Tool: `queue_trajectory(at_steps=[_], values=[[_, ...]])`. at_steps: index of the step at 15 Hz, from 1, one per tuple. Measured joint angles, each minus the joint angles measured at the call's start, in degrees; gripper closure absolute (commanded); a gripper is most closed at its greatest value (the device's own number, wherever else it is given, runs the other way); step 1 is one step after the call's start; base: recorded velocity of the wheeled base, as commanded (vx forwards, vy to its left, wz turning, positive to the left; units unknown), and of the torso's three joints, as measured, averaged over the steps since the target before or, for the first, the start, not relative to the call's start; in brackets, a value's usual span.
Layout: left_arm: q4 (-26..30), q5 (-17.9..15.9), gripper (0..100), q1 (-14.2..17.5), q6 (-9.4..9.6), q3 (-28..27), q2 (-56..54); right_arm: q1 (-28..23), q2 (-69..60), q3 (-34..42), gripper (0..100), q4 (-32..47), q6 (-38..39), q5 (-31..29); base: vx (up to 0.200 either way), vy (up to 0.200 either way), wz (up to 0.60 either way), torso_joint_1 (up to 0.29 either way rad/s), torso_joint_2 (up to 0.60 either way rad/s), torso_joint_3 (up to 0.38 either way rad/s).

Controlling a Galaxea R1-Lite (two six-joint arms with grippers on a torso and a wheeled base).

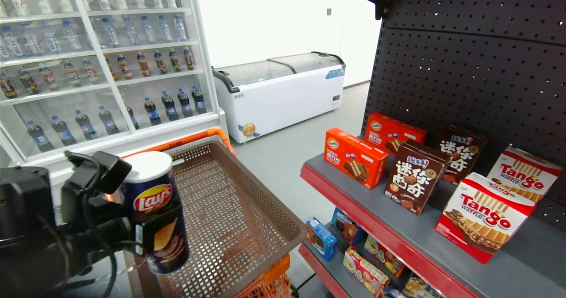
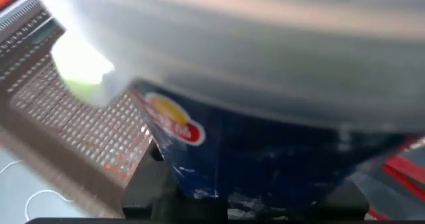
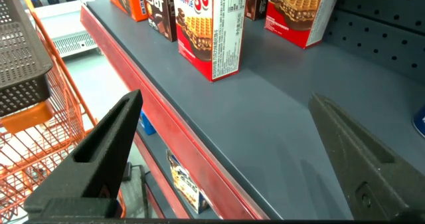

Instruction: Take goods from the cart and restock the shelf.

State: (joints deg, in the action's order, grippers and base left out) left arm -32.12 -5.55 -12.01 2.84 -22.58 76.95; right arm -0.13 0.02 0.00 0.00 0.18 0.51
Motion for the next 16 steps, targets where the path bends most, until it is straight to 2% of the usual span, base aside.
queue_trajectory(at_steps=[3, 6, 10, 16], values=[[17.46, 0.02, 100, 1.57, 0.68, -0.43, -16.34, 0.02, 0.0, 0.0, 0, 0.0, 0.0, 0.0, 0.0, 0.0, 0.0, 0.0, 0.0, 0.0], [28.89, 0.02, 100, 3.94, 0.72, 0.06, -31.04, -0.02, 0.0, 0.0, 0, 0.0, 0.0, 0.0, 0.0, 0.0, 0.0, 0.0, 0.0, 0.0], [32.83, 0.0, 100, 5.21, 0.61, 3.62, -45.81, -0.02, 0.0, 0.0, 0, 0.0, 0.0, 0.0, 0.0, 0.0, 0.0, 0.0, 0.0, 0.0], [33.16, -0.11, 100, 5.21, 0.55, 7.56, -57.25, 0.0, 0.0, 0.0, 0, 0.0, 0.0, 0.0, 0.0, 0.0, 0.0, 0.0, 0.0, 0.0]])
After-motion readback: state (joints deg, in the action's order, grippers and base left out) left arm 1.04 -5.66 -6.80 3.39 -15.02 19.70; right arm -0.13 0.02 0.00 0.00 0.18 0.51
